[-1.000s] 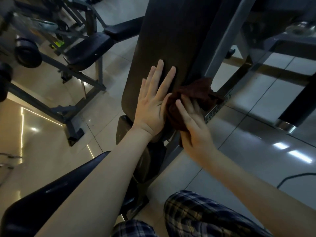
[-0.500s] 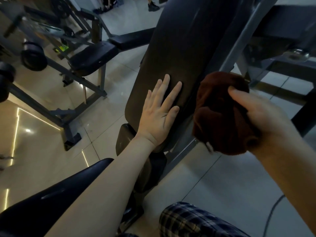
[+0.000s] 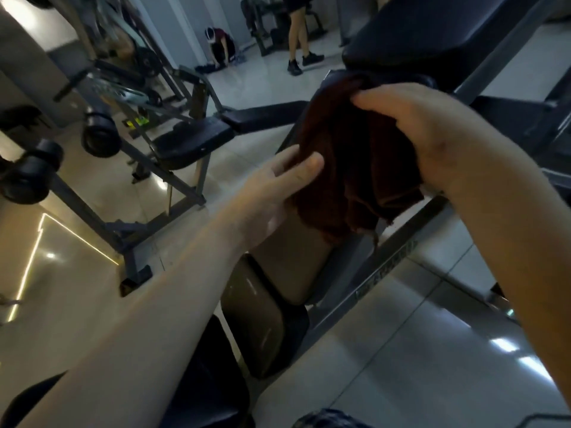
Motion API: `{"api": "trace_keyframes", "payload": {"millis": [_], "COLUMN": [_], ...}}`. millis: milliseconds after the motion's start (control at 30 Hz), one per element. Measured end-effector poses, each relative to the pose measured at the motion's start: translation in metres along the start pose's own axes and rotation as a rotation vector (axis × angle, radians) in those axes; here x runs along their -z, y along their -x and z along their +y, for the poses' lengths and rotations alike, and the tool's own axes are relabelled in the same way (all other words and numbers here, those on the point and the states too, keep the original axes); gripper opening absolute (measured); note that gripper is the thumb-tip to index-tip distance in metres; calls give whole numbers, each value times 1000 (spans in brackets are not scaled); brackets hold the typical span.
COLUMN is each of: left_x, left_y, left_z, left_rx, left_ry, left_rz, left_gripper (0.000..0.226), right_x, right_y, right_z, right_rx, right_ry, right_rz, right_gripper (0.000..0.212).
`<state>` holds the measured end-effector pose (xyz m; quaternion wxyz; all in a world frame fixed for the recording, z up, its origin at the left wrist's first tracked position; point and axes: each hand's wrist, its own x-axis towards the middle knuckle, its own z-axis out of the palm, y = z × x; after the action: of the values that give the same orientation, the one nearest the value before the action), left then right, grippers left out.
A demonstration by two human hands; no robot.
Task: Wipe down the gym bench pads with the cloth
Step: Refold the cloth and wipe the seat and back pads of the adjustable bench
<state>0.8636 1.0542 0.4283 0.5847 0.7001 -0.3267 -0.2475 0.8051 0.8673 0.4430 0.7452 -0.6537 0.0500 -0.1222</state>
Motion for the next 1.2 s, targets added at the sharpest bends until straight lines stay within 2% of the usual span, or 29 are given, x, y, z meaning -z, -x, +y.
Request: {"api": "trace_keyframes", "payload": {"millis": [100, 267, 467, 533, 633, 833, 900, 1033, 1133, 1200], "left_x": [12, 39, 65, 73, 86, 98, 100, 97, 84, 74], "left_y": [-6, -3, 3, 4, 4, -3, -4, -3, 2, 8], "left_z": [12, 44, 68, 72, 74, 78, 75, 55, 37, 28], "left_rx": [14, 3, 8, -1, -7, 43, 60, 173, 356, 399], "left_ry": [25, -76, -173, -277, -387, -554, -504, -359, 41, 402], "left_rz": [69, 127, 154, 210, 283, 352, 399, 482, 509, 486], "left_gripper": [41, 27, 15, 17, 24, 30, 30, 32, 45, 60], "right_x": [-11, -19, -28, -31, -39, -59, -62, -69, -73, -75], "right_y": [-3, -17, -44, -54, -64, -73, -77, -84, -90, -90], "right_z": [-29, -56, -68, -70, -71, -72, -75, -79, -75, -73], "right_rx": [36, 124, -66, -82, -96, -185, -200, -235, -209, -183], "right_ry": [157, 431, 332, 384, 486, 831, 786, 492, 304, 192], "right_rz": [-18, -55, -254, -309, -363, -623, -662, -655, -653, -648], "right_gripper": [12, 15, 23, 18, 27, 33, 34, 37, 44, 35]}}
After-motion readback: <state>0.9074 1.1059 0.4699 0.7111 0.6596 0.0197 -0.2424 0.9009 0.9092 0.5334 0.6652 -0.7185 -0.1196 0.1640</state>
